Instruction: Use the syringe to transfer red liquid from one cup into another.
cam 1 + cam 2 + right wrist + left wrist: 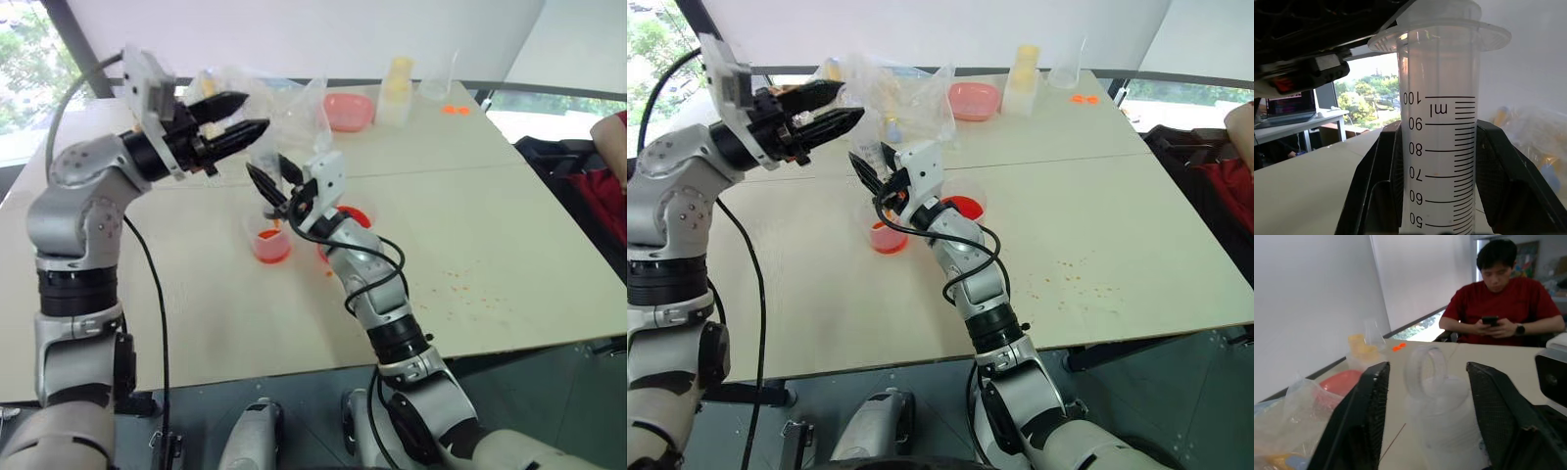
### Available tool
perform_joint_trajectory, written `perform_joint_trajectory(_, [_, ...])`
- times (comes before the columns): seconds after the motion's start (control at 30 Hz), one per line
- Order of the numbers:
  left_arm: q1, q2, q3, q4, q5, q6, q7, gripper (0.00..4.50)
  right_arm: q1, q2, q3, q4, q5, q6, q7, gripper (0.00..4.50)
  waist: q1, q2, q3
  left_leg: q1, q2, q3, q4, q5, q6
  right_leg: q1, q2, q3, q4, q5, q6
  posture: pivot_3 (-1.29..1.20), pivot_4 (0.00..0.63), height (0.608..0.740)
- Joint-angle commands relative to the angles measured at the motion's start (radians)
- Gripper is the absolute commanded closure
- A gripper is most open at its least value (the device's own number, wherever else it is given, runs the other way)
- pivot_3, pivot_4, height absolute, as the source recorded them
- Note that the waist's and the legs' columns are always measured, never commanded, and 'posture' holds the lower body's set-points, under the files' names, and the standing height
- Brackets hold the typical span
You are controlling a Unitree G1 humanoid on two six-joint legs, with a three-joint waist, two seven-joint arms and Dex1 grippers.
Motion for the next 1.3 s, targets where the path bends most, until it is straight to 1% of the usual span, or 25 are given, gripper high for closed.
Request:
perform_joint_trajectory(0.03, [0.000, 0.055, 0.090, 0.012, -0.059, 0.065, 0.026, 1.84, -0.067, 0.057, 0.001, -0.133, 0.052, -0.006, -0.003, 3.11, -0.001, 0.000, 0.000, 0.000, 0.000, 0.000, 0.000, 0.000, 0.000, 0.000, 0.000, 0.000, 0.000, 0.000, 0.000, 0.00, 0.150, 0.740])
perform_joint_trajectory(0.17, [0.028, 0.087, 0.148, -0.036, -0.155, 0.157, 0.042, 1.84, -0.073, 0.046, -0.021, -0.182, 0.098, 0.072, -0.031, 3.11, 0.001, 0.000, 0.000, 0.000, 0.001, 0.000, 0.000, 0.000, 0.000, -0.001, 0.000, 0.000, 0.001, 0.000, 0.000, 0.00, 0.150, 0.740])
perform_joint_trajectory(0.27, [0.131, 0.120, 0.108, -0.132, -0.140, 0.172, 0.024, 1.84, -0.084, 0.005, -0.079, -0.254, 0.166, 0.201, -0.076, 3.11, 0.004, 0.000, 0.000, 0.000, 0.002, -0.001, 0.000, 0.000, 0.000, 0.000, -0.002, 0.000, 0.000, 0.000, 0.000, 0.00, 0.150, 0.740])
perform_joint_trajectory(0.33, [0.187, 0.119, 0.093, -0.198, -0.153, 0.202, 0.048, 1.84, -0.103, -0.031, -0.147, -0.316, 0.233, 0.303, -0.119, 3.11, 0.012, 0.000, 0.000, -0.001, 0.002, -0.001, 0.001, 0.000, 0.000, 0.000, -0.002, 0.000, 0.000, 0.000, 0.000, 0.00, 0.150, 0.740])
perform_joint_trajectory(0.37, [0.224, 0.116, 0.087, -0.248, -0.169, 0.217, 0.056, 1.84, -0.136, -0.055, -0.211, -0.346, 0.298, 0.376, -0.163, 3.11, 0.014, 0.000, 0.000, -0.001, 0.002, -0.002, 0.001, 0.000, 0.000, 0.000, -0.002, 0.000, 0.000, 0.000, 0.000, 0.00, 0.150, 0.740])
perform_joint_trajectory(0.43, [0.327, 0.107, 0.060, -0.379, -0.177, 0.235, 0.082, 1.84, -0.244, -0.179, -0.365, -0.381, 0.401, 0.599, -0.289, 3.11, 0.017, 0.001, 0.001, -0.001, 0.002, -0.004, 0.001, 0.000, 0.000, 0.000, -0.003, 0.000, 0.000, 0.000, 0.000, 0.00, 0.150, 0.740])
perform_joint_trajectory(0.47, [0.362, 0.103, 0.053, -0.423, -0.180, 0.239, 0.096, 1.84, -0.282, -0.228, -0.417, -0.389, 0.443, 0.692, -0.342, 3.11, 0.021, 0.001, 0.001, -0.001, 0.002, -0.004, 0.001, 0.000, 0.000, 0.000, -0.004, 0.000, -0.001, 0.000, 0.000, 0.00, 0.150, 0.740])
perform_joint_trajectory(0.5, [0.421, 0.081, 0.050, -0.489, -0.186, 0.239, 0.131, 1.84, -0.306, -0.311, -0.483, -0.396, 0.485, 0.819, -0.393, 3.11, 0.031, 0.001, 0.001, -0.002, 0.001, -0.003, 0.001, 0.000, 0.000, 0.000, -0.005, 0.000, -0.001, 0.000, 0.000, 0.00, 0.150, 0.740])
perform_joint_trajectory(0.57, [0.534, 0.058, 0.036, -0.588, -0.168, 0.211, 0.166, 1.84, -0.301, -0.451, -0.568, -0.416, 0.535, 1.033, -0.442, 3.11, 0.039, 0.000, 0.000, -0.002, 0.001, -0.003, -0.001, 0.000, 0.000, 0.000, -0.006, -0.001, -0.003, 0.000, -0.002, 0.00, 0.150, 0.740])
perform_joint_trajectory(0.63, [0.603, 0.036, 0.037, -0.629, -0.160, 0.195, 0.197, 1.84, -0.292, -0.522, -0.651, -0.410, 0.578, 1.207, -0.492, 3.11, 0.037, 0.000, 0.000, -0.002, 0.001, -0.002, -0.002, -0.001, 0.001, 0.000, -0.006, -0.001, -0.005, -0.003, -0.006, 0.00, 0.150, 0.740])
perform_joint_trajectory(0.67, [0.620, 0.028, 0.041, -0.637, -0.163, 0.192, 0.211, 1.84, -0.293, -0.536, -0.682, -0.406, 0.591, 1.267, -0.514, 3.11, 0.033, 0.000, 0.000, -0.002, 0.001, 0.001, -0.002, -0.001, 0.002, 0.000, -0.006, -0.001, -0.005, -0.003, -0.006, 0.00, 0.150, 0.740])
perform_joint_trajectory(0.73, [0.670, 0.007, 0.034, -0.667, -0.155, 0.182, 0.245, 1.84, -0.231, -0.627, -0.725, -0.392, 0.602, 1.452, -0.478, 3.11, 0.028, 0.001, 0.000, -0.001, 0.003, 0.003, -0.002, -0.001, 0.002, 0.000, -0.004, 0.000, -0.005, -0.004, -0.008, 0.00, 0.150, 0.740])
perform_joint_trajectory(0.8, [0.704, -0.004, 0.018, -0.689, -0.142, 0.169, 0.261, 1.84, -0.172, -0.695, -0.734, -0.373, 0.610, 1.569, -0.444, 3.11, 0.031, 0.002, 0.000, -0.001, 0.004, 0.003, -0.002, -0.001, 0.002, 0.001, -0.003, 0.000, -0.004, -0.005, -0.009, 0.00, 0.150, 0.740])
perform_joint_trajectory(0.87, [0.741, -0.011, -0.026, -0.707, -0.111, 0.149, 0.273, 1.84, -0.087, -0.753, -0.718, -0.328, 0.678, 1.590, -0.418, 3.11, 0.032, 0.002, 0.000, 0.000, 0.004, 0.004, -0.001, -0.001, 0.002, 0.002, -0.002, 0.000, -0.004, -0.005, -0.010, 0.00, 0.150, 0.740])
perform_joint_trajectory(0.9, [0.762, -0.013, -0.050, -0.715, -0.102, 0.142, 0.272, 1.84, -0.055, -0.768, -0.709, -0.304, 0.715, 1.590, -0.408, 3.11, 0.032, 0.002, 0.000, 0.000, 0.003, 0.004, 0.000, -0.001, 0.002, 0.002, -0.002, 0.000, -0.005, -0.005, -0.010, 0.00, 0.150, 0.740])
perform_joint_trajectory(0.97, [0.793, -0.015, -0.084, -0.723, -0.085, 0.125, 0.265, 1.84, -0.024, -0.782, -0.689, -0.283, 0.740, 1.590, -0.404, 3.11, 0.027, 0.002, 0.000, 0.000, 0.003, 0.004, 0.000, -0.001, 0.002, 0.004, -0.002, 0.000, -0.005, -0.005, -0.009, 0.00, 0.150, 0.740])
perform_joint_trajectory(1.13, [0.860, 0.029, -0.227, -0.649, 0.075, 0.006, 0.203, 1.84, -0.008, -0.743, -0.643, -0.247, 0.676, 1.590, -0.397, 3.11, 0.028, 0.002, 0.000, 0.001, 0.003, 0.005, 0.001, -0.001, 0.002, 0.004, 0.000, 0.000, -0.005, -0.005, -0.009, 0.00, 0.150, 0.740])
perform_joint_trajectory(1.17, [0.866, 0.035, -0.244, -0.632, 0.097, -0.016, 0.193, 1.84, -0.003, -0.739, -0.636, -0.246, 0.658, 1.589, -0.394, 3.11, 0.029, 0.002, 0.000, 0.001, 0.003, 0.005, 0.001, -0.001, 0.002, 0.004, 0.000, 0.000, -0.005, -0.005, -0.009, 0.00, 0.150, 0.740])
perform_joint_trajectory(1.27, [0.861, 0.034, -0.245, -0.602, 0.096, -0.028, 0.176, 1.84, 0.010, -0.734, -0.617, -0.238, 0.619, 1.572, -0.374, 3.11, 0.033, 0.002, 0.000, 0.000, 0.003, 0.005, 0.002, -0.001, 0.002, 0.004, 0.000, 0.000, -0.006, -0.005, -0.009, 0.00, 0.150, 0.740])
perform_joint_trajectory(1.3, [0.846, 0.033, -0.240, -0.591, 0.091, -0.027, 0.170, 1.82, 0.010, -0.726, -0.614, -0.231, 0.608, 1.569, -0.369, 2.61, 0.034, 0.002, 0.000, 0.000, 0.004, 0.004, 0.002, -0.001, 0.002, 0.004, 0.000, 0.000, -0.006, -0.005, -0.009, 0.00, 0.150, 0.740])
